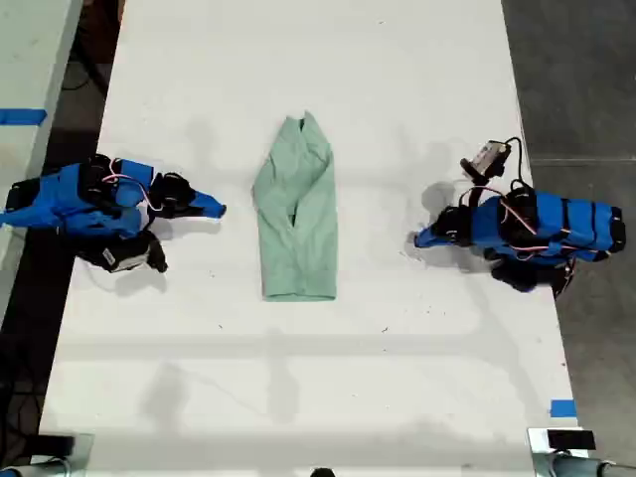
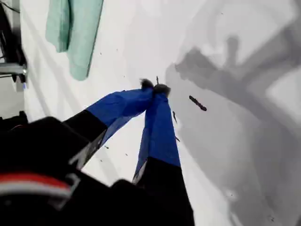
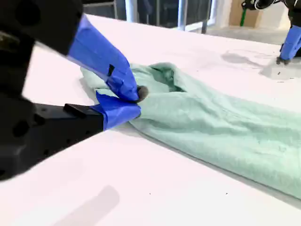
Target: Fold t shirt
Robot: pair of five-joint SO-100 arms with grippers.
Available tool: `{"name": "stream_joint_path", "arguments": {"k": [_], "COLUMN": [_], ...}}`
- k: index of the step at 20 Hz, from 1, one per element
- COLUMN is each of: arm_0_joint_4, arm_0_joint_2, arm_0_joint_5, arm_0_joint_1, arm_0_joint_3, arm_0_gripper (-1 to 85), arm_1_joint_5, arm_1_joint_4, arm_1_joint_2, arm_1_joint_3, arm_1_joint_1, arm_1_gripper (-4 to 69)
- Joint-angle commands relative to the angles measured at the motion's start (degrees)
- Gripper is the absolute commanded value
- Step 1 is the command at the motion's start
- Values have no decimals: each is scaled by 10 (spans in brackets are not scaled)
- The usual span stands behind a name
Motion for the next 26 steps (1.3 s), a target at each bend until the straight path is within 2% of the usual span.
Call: {"name": "stream_joint_path", "arguments": {"k": [1, 6, 10, 11, 12, 13, 15, 19, 26], "arm_0_joint_4": [14, 12, -24, -52, -69, -62, -24, -22, -64], "arm_0_joint_2": [5, 5, -69, -203, -385, -548, -776, -996, -1120], "arm_0_joint_5": [1, 1, 22, 24, 22, 18, 9, -46, -74], "arm_0_joint_1": [-4, -2, -1, 10, 38, 68, 107, 163, 175], "arm_0_joint_3": [-3, -2, -50, -121, -231, -352, -559, -720, -741], "arm_0_gripper": [-2, -2, -3, -3, 51, 152, 222, 225, 225], "arm_1_joint_5": [65, 79, 76, 76, 73, 76, 61, 38, 17], "arm_1_joint_4": [4, 9, -3, -40, -81, -82, -59, -43, -46], "arm_1_joint_2": [10, 10, -18, -112, -272, -461, -722, -973, -1217], "arm_1_joint_3": [31, 32, -37, -93, -189, -322, -563, -814, -998], "arm_1_joint_1": [3, -9, -26, -31, -42, -54, -89, -109, -113], "arm_1_gripper": [-22, -22, -22, -22, -9, 48, 150, 163, 174]}}
